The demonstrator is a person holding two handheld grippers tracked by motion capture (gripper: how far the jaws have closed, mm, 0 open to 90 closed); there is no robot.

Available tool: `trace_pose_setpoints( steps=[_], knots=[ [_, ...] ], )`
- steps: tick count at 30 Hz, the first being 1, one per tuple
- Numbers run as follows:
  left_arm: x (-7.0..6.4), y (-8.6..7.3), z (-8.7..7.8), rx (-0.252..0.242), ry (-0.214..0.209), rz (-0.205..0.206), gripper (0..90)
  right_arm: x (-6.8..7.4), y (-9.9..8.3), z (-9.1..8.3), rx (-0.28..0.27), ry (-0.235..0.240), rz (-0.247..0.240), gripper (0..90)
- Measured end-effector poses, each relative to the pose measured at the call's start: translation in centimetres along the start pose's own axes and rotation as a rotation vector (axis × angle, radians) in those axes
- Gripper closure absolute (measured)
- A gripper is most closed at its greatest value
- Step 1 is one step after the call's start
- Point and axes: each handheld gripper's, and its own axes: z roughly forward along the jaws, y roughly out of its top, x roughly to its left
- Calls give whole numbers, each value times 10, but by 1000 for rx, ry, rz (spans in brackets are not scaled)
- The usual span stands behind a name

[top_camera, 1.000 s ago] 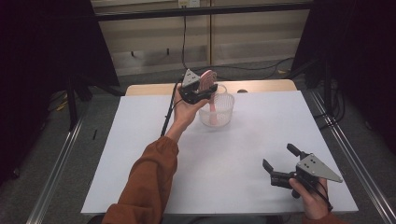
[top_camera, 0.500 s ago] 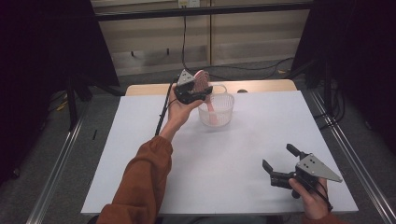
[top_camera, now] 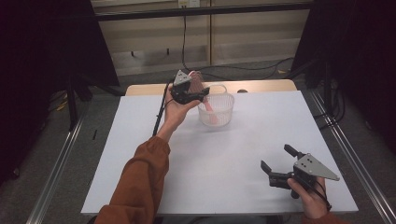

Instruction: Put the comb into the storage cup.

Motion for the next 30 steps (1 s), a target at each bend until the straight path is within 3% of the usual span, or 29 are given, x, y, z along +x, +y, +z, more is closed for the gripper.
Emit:
trace_pose_setpoints(
  steps=[3,10,17,20,25,30],
  knots=[
    [0,-1,0,14,15,-9,320,0,0,0,1,1,-1,4],
    [-1,0,0,13,32,-7,245,0,0,1,3,1,-2,4],
    [1,-6,1,46,33,6,204,0,0,0,-1,-1,-4,6],
    [3,-7,0,39,30,-15,182,0,0,0,-3,1,-2,6],
    [3,-9,1,55,26,7,162,1,0,0,1,4,-6,6],
    [6,-12,2,56,19,3,154,0,0,0,-4,2,-5,6]
  ],
)
